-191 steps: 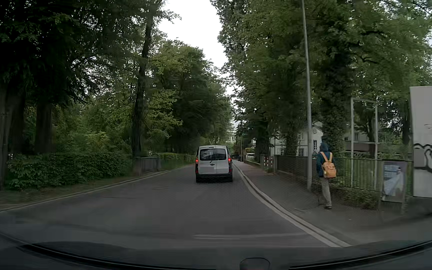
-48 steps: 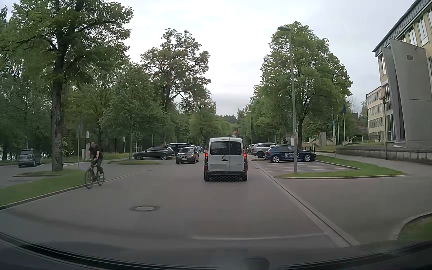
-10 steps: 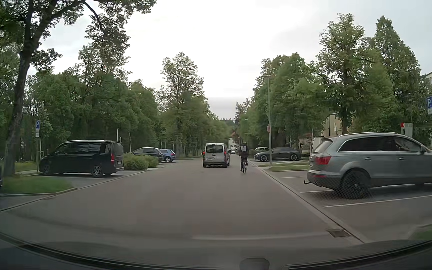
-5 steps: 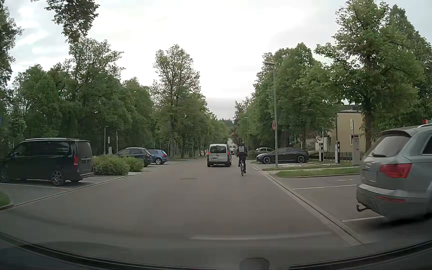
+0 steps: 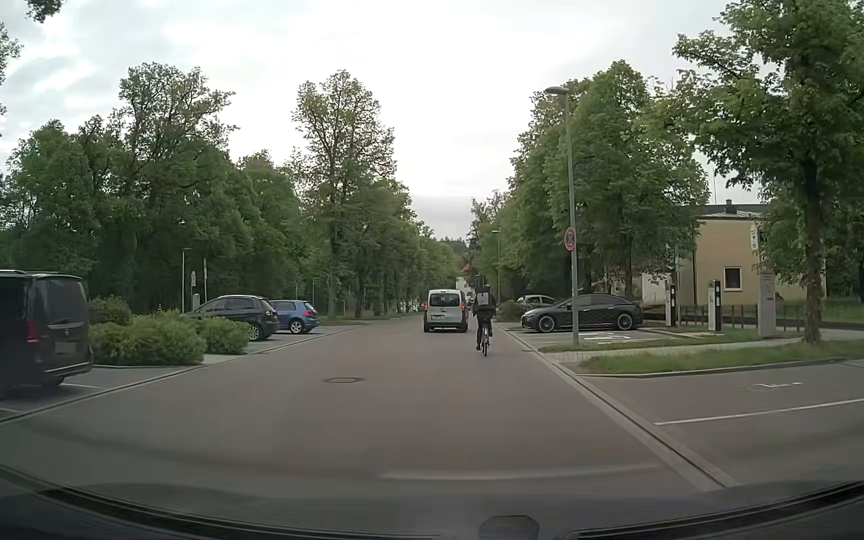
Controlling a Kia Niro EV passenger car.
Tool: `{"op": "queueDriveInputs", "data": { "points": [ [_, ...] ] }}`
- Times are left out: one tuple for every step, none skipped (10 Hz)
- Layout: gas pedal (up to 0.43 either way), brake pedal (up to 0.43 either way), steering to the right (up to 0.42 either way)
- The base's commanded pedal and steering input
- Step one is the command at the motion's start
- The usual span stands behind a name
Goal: Follow the waypoints while adhering to traffic rules and regulations
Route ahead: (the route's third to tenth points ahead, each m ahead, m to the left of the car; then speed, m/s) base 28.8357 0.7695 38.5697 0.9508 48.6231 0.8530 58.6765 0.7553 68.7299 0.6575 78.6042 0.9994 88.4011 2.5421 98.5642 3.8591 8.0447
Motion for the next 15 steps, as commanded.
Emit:
{"op": "queueDriveInputs", "data": {
  "points": [
    [0.039,0.000,-0.004],
    [0.008,0.000,-0.005],
    [0.000,0.000,-0.005],
    [0.000,0.000,-0.005],
    [0.000,0.000,-0.005],
    [0.000,0.000,-0.005],
    [0.000,0.000,-0.005],
    [0.000,0.000,-0.004],
    [0.000,0.000,-0.003],
    [0.000,0.000,-0.001],
    [0.000,0.000,-0.001],
    [0.000,0.000,-0.001],
    [0.000,0.000,-0.001],
    [0.000,0.000,-0.001],
    [0.000,0.000,-0.001]
  ]
}}
